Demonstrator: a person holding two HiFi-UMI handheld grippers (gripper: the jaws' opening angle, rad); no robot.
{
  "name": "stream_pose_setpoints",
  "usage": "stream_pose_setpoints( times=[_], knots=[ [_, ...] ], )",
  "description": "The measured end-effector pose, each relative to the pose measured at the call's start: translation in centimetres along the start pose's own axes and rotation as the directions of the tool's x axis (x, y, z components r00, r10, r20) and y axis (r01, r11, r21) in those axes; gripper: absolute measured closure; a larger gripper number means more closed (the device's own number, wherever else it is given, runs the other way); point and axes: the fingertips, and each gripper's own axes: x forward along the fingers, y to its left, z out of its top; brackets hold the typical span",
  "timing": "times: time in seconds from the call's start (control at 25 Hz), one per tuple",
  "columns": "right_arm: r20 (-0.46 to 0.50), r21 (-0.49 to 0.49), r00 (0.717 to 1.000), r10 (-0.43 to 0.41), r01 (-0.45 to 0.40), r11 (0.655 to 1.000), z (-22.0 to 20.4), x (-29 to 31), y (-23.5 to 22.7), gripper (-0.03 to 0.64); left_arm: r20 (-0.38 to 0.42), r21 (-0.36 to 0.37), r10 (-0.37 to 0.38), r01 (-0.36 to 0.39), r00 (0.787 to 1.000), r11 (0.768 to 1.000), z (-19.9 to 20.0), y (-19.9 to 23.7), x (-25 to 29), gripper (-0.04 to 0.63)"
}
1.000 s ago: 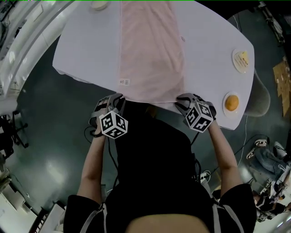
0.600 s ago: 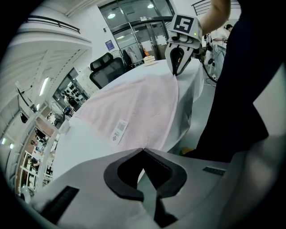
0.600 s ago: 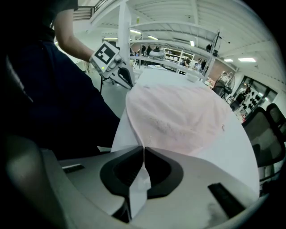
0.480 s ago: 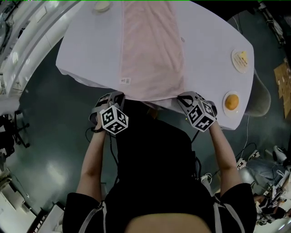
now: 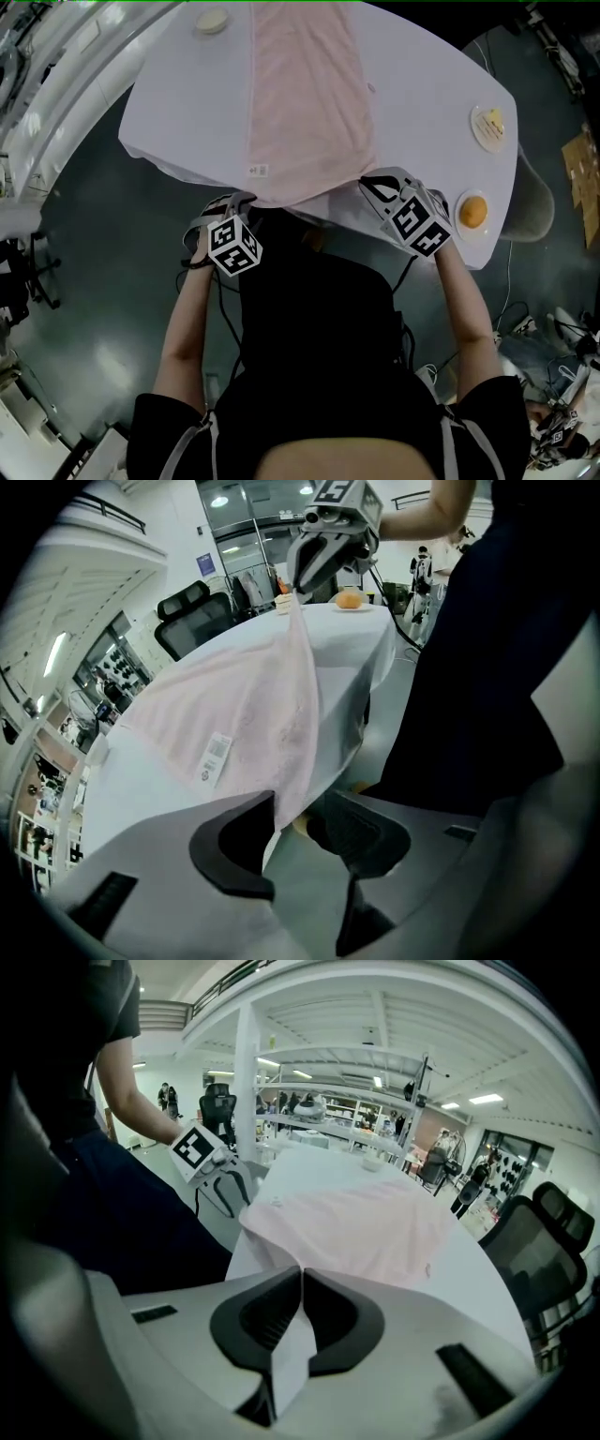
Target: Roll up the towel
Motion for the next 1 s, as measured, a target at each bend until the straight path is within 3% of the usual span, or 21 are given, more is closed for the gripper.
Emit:
stream_pose_setpoints(
  times=[0.04,0.16,0.24,0.4,0.48,0.56,1.0],
  knots=[
    [0.01,0.004,1.0,0.002,-0.002,1.0,0.5,-0.1,-0.1,0.601,-0.013,0.018,0.011,-0.011,1.0,1.0,-0.1,-0.2,0.1,0.413],
    [0.056,0.052,0.998,0.016,-0.019,0.998,2.3,-1.1,-0.4,0.601,-0.046,0.098,0.132,-0.127,0.99,0.987,-0.5,-0.2,0.4,0.413],
    [0.086,0.075,0.996,0.026,-0.032,0.997,3.2,-1.7,-0.6,0.601,-0.04,0.077,0.179,-0.176,0.983,0.981,-0.6,-0.1,0.6,0.413],
    [0.082,0.052,0.996,0.028,-0.033,0.998,3.4,-2.5,-0.7,0.601,-0.009,-0.031,0.157,-0.157,0.988,0.987,-0.2,0.1,0.2,0.425],
    [0.077,0.049,0.997,0.024,-0.028,0.998,3.2,-2.7,-0.9,0.601,0.007,-0.062,0.147,-0.147,0.989,0.987,0.1,0.8,-0.4,0.512],
    [0.076,0.055,0.997,0.016,-0.02,0.998,3.1,-3.0,-1.1,0.601,0.021,-0.085,0.13,-0.128,0.991,0.988,0.3,1.4,-1.0,0.551],
    [0.052,0.086,0.999,-0.002,-0.003,0.996,1.6,-4.2,-2.6,0.601,0.061,-0.027,0.03,-0.028,0.998,0.999,2.6,3.4,-5.2,0.566]
  ],
)
